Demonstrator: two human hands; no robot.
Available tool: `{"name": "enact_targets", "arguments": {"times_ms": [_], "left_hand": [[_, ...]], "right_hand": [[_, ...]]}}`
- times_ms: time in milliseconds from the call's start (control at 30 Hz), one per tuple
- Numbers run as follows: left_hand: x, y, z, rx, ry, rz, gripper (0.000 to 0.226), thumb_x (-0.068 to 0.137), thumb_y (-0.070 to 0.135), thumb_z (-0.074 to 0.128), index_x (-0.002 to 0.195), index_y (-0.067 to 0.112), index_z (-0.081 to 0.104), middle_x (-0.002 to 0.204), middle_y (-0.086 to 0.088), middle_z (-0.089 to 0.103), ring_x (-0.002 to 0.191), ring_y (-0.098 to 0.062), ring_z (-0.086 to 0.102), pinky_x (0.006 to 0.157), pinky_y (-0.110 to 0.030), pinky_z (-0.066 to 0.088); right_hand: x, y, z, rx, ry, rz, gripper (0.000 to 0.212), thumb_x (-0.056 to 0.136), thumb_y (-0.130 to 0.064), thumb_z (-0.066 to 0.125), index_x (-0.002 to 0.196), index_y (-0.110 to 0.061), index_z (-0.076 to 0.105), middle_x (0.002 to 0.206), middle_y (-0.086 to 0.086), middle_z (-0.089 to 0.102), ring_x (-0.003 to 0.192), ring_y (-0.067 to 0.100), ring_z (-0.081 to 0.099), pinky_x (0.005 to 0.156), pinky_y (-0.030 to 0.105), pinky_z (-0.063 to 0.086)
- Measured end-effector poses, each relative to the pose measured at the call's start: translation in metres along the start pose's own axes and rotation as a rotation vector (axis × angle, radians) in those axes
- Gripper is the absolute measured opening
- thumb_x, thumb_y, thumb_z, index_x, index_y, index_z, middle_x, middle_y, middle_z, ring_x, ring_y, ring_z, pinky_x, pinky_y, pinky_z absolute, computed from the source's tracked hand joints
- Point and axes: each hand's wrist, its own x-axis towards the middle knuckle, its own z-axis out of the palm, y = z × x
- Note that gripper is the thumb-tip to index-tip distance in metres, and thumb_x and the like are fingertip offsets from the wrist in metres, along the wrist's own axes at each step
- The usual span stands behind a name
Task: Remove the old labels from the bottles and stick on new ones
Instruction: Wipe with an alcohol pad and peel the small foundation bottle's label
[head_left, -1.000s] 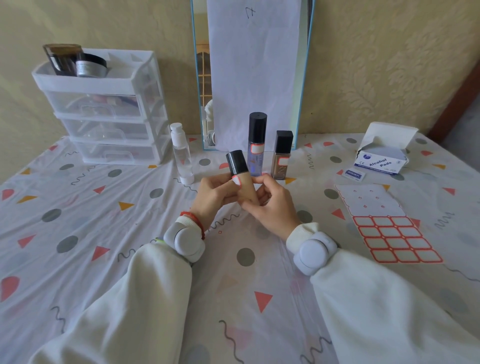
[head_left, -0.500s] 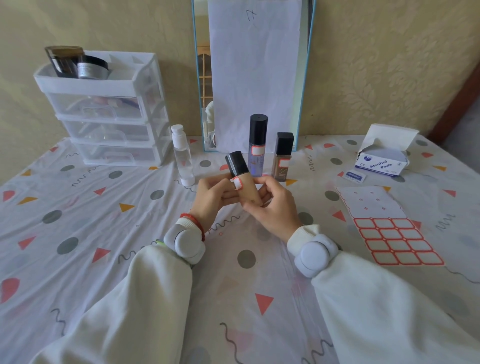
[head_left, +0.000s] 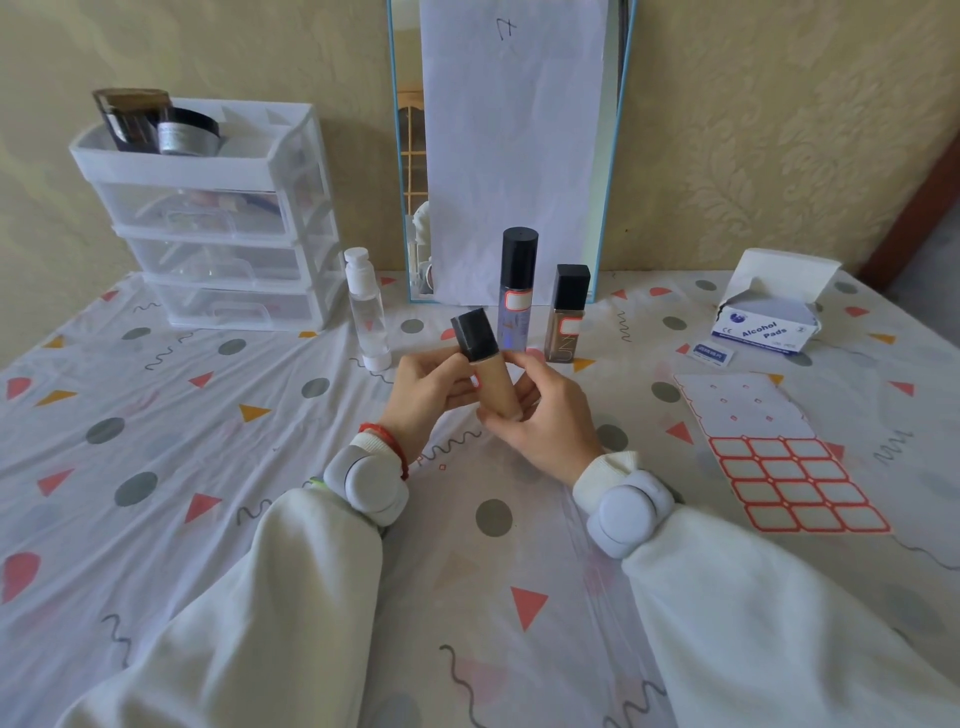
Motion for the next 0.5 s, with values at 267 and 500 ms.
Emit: {"name": "enact_targets", "arguments": {"times_ms": [267, 500], "left_hand": [[-0.0008, 0.0037, 0.0014, -0.091, -0.064, 0.017, 0.020, 0.086, 0.001, 0.059, 0.101, 0.003, 0.072, 0.100, -0.015, 0.072, 0.098, -0.028, 0.069, 0.081, -0.034, 0.055], [-0.0021, 0.0058, 0.0027, -0.119, 0.059, 0.023, 0.005, 0.084, -0.004, 0.065, 0.083, 0.000, 0.068, 0.082, -0.010, 0.073, 0.083, -0.024, 0.070, 0.076, -0.033, 0.057]], "right_hand": [[0.0030, 0.0025, -0.0009, -0.020, 0.149, 0.011, 0.043, 0.073, -0.029, 0.079, 0.113, -0.018, 0.068, 0.084, -0.003, 0.061, 0.068, 0.009, 0.056, 0.065, 0.019, 0.047], [0.0032, 0.0046, 0.0004, -0.070, 0.152, -0.020, 0.055, 0.073, -0.030, 0.081, 0.124, -0.015, 0.064, 0.093, 0.001, 0.062, 0.077, 0.017, 0.059, 0.070, 0.031, 0.053]]}}
